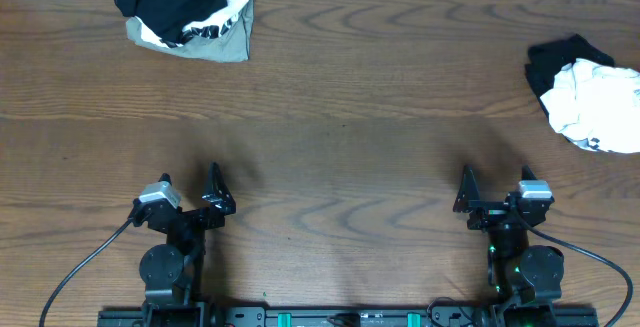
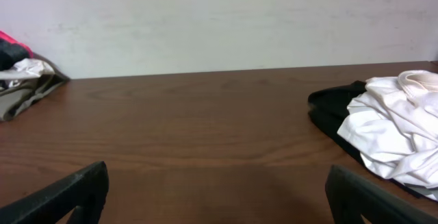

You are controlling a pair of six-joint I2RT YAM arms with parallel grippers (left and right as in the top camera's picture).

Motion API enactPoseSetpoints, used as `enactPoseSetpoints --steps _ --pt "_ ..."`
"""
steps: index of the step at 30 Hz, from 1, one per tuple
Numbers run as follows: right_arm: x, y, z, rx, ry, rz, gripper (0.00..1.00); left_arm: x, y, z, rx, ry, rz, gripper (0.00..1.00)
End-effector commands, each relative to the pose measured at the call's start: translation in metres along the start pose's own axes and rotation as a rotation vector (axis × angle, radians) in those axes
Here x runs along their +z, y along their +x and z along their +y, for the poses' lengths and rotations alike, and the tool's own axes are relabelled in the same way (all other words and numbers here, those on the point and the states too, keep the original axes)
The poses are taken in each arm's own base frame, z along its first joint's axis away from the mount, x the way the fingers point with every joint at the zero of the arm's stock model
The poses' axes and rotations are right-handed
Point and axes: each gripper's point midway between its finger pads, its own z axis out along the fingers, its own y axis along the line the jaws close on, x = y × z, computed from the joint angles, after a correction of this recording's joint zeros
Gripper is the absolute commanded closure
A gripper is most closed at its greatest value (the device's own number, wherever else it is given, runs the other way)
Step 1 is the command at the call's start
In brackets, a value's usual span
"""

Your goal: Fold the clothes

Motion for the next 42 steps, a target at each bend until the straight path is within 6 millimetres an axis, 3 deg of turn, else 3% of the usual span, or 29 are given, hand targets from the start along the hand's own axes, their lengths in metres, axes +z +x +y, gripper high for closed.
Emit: enactPoseSetpoints --steps 1,22,30,36,39,42 --pt "0.000 0.000 -0.002 -0.013 0.004 0.000 0.01 0.001 0.014 0.009 0.009 -0.034 0.042 0.02" --pt "0.000 0.000 -0.002 -0.012 0.004 0.000 0.01 0.001 0.014 0.009 0.009 -0.034 0.042 0.02" --pt "-0.008 0.004 0.050 0.467 -0.286 0.094 0.01 0.001 0.014 0.009 0.009 -0.034 0.042 0.02" --pt "-0.015 -0.003 0.070 0.482 -0.414 0.105 0.01 0.001 0.014 0.009 0.009 -0.034 0.042 0.02" --pt "-0.025 -0.021 0.088 0.421 -0.543 0.047 0.01 0.001 0.014 0.009 0.009 -0.034 0.042 0.02" --pt "-0.031 -0.042 0.092 0.324 -0.575 -0.031 0.01 0.001 0.014 0.009 0.009 -0.034 0.042 0.02"
